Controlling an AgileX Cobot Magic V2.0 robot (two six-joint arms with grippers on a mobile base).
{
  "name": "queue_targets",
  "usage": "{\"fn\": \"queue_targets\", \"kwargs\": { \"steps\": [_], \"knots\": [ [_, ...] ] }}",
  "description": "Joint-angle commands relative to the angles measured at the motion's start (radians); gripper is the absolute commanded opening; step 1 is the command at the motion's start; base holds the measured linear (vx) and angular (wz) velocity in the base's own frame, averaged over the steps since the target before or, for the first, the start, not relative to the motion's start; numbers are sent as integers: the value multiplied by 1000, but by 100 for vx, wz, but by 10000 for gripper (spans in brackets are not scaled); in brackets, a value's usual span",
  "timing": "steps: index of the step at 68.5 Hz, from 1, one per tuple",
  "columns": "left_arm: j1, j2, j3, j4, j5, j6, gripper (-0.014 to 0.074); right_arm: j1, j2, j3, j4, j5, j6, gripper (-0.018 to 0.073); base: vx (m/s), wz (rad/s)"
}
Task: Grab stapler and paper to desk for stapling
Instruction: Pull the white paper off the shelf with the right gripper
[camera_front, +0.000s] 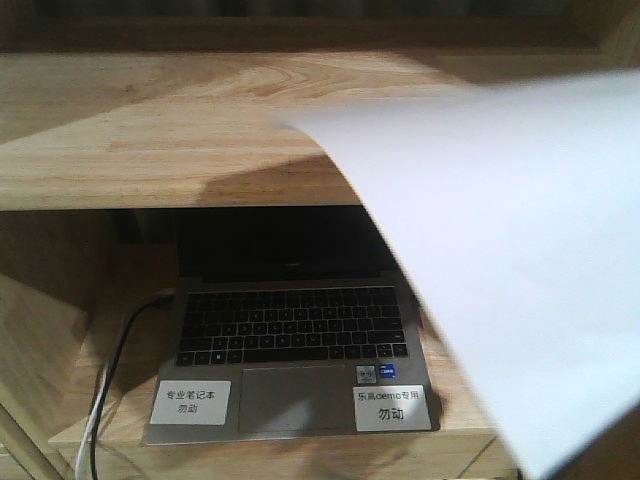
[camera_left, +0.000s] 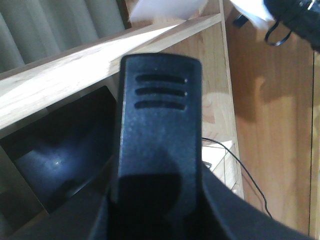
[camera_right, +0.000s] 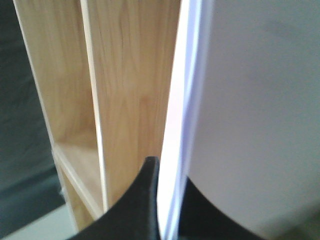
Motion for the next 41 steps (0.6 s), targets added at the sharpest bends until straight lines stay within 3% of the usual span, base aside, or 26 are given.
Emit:
{"fn": "queue_targets", "kwargs": {
  "steps": [1, 19, 41],
  "knots": [
    [-4, 23, -24, -25, -116, -6, -6, -98, -39, -30, -58, -6, 75, -7, 0, 0],
    [-4, 23, -24, -25, -116, -6, -6, -294, -229, -30, -208, 195, 221, -7, 0, 0],
    [-4, 23, -24, -25, -116, -6, -6, -388, -477, -26, -294, 474, 325, -7, 0, 0]
  ]
}}
